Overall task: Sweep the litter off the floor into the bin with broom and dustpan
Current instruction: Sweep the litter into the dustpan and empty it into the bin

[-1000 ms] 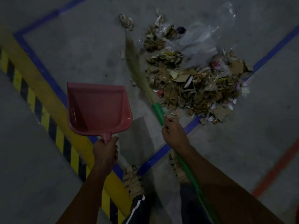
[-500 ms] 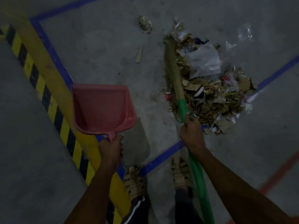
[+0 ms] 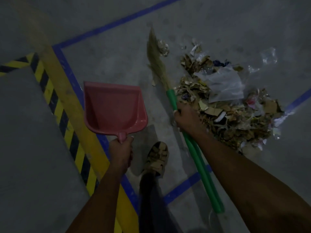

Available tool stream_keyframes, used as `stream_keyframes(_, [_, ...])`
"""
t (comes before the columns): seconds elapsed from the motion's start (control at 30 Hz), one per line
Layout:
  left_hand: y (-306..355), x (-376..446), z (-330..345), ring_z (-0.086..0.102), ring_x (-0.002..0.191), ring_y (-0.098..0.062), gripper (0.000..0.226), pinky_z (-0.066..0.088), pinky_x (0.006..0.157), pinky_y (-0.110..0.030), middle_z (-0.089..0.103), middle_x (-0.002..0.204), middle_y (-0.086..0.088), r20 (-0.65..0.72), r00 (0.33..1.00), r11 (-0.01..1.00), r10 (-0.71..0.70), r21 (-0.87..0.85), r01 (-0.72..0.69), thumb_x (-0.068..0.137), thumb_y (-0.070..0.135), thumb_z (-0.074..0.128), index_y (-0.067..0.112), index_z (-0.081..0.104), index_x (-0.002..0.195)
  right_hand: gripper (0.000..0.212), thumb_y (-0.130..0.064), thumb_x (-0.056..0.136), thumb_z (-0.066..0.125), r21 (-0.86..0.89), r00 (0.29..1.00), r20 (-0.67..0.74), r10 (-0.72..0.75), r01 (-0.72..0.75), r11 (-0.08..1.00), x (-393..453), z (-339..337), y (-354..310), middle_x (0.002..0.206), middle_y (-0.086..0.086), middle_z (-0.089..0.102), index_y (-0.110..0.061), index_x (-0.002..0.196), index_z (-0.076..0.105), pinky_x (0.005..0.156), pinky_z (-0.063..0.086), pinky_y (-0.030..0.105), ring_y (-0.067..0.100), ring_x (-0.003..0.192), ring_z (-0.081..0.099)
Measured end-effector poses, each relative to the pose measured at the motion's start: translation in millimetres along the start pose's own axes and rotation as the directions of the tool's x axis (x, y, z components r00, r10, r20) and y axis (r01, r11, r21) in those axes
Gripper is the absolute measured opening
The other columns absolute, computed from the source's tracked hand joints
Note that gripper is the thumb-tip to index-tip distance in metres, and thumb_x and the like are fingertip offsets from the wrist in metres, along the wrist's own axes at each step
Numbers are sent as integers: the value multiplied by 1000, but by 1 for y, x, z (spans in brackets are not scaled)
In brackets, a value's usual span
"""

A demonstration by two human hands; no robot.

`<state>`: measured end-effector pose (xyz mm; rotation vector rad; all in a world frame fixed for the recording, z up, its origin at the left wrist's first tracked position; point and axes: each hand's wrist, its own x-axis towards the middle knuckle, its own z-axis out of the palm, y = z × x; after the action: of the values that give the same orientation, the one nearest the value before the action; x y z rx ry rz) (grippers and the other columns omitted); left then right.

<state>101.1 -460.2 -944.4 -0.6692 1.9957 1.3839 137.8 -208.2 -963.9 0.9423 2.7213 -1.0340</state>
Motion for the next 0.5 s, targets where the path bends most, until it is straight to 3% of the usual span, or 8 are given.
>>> stream_keyframes(0.07, [9,13,7,37,35,-14,28,27,38,-19,42,52,-7,6,1000,1000,5,0,-5,91,16,67,10,50,70,18,-15,94,48,25,1000,15,1,-1,1000,24,7,-6,60,14,52,-28,81,48,45,53,49,32,48,57])
stream_keyframes(0.1, [12,17,12,38,37,-15,27,27,38,-19,42,53,-7,7,1000,1000,9,-8,-9,91,15,67,9,50,70,22,-14,93,48,32,1000,22,-8,7,999,35,10,-7,59,10,49,-32,82,43,47,53,46,30,49,56])
stream_keyframes(0.17, [16,28,21,40,41,-16,30,29,39,-21,43,52,-7,-3,1000,1000,2,-16,-2,90,16,69,10,50,68,8,-13,91,48,33,999,37,-11,10,999,57,10,-14,62,13,54,-13,90,56,50,51,41,30,52,58])
stream_keyframes(0.23, [20,36,32,40,40,-16,33,29,39,-23,43,50,-6,4,1000,1000,-20,-8,20,89,18,70,11,49,65,30,-11,93,48,24,998,48,49,-51,998,78,9,-17,69,21,63,1,118,60,50,55,44,34,55,62])
stream_keyframes(0.3, [24,43,41,41,41,-17,32,30,38,-23,45,50,-6,26,999,999,-35,0,35,89,16,70,10,51,63,34,-12,96,46,78,990,83,112,-118,990,95,6,-22,71,21,64,-1,126,56,39,54,39,30,50,64])
stream_keyframes(0.37, [30,51,50,44,41,-17,29,31,38,-23,49,51,-8,44,998,999,-46,28,45,89,16,68,8,55,65,28,-12,97,45,124,985,102,139,-151,981,116,5,-25,70,17,63,-4,120,58,34,49,30,24,46,63])
stream_keyframes(0.5, [47,65,61,44,40,-16,24,31,37,-22,49,56,-10,42,998,998,-52,39,50,91,14,66,6,56,70,10,-9,99,45,261,965,136,225,-254,931,150,1,-30,73,11,54,-10,95,54,37,47,25,10,40,59])
